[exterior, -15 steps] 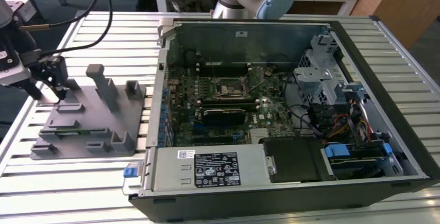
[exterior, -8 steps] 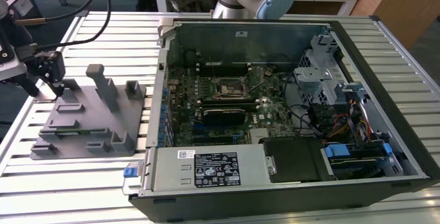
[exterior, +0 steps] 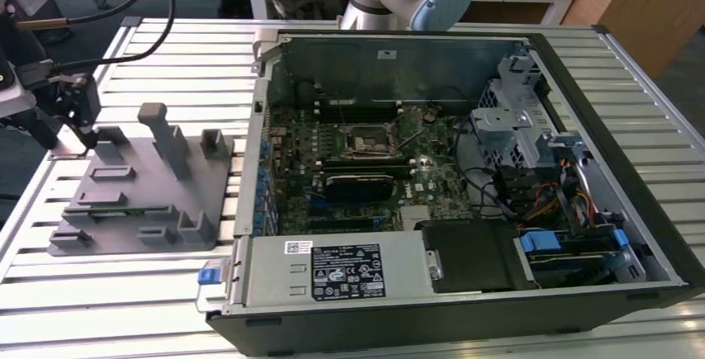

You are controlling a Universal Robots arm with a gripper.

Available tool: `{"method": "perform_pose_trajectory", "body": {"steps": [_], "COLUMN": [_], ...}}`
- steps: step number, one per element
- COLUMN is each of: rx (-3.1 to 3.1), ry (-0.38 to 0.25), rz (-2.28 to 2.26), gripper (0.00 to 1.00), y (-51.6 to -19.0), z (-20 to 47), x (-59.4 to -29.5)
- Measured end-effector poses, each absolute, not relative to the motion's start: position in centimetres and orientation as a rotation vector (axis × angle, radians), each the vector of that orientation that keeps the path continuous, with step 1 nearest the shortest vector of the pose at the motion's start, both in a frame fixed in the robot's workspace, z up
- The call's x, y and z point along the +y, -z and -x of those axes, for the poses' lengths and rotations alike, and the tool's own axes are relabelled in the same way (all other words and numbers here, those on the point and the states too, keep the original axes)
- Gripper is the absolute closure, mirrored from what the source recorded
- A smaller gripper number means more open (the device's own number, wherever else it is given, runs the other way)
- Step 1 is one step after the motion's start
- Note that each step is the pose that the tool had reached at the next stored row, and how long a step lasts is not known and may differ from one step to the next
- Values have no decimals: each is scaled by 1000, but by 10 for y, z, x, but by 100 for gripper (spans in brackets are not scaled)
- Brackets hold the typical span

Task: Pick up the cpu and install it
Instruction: 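Pick up the cpu and move it towards the insertion slot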

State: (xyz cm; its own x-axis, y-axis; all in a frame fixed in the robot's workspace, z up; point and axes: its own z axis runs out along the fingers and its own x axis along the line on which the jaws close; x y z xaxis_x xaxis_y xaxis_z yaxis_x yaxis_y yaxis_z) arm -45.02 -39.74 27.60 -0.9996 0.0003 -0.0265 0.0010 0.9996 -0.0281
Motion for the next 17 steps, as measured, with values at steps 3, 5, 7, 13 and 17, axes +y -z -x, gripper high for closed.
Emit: {"method": "perform_pose_trajectory", "body": {"steps": [3,5,7,13,17], "rx": [3115,3115,3115,3115,3115], "ry": [44,44,44,44,44], "rz": [-1,-1,-1,-1,-1], "gripper": [47,47,47,47,47], "y": [-281,-285,-289,-303,-316], "z": [450,450,450,450,450], "x": [-397,-397,-397,-395,-394]}}
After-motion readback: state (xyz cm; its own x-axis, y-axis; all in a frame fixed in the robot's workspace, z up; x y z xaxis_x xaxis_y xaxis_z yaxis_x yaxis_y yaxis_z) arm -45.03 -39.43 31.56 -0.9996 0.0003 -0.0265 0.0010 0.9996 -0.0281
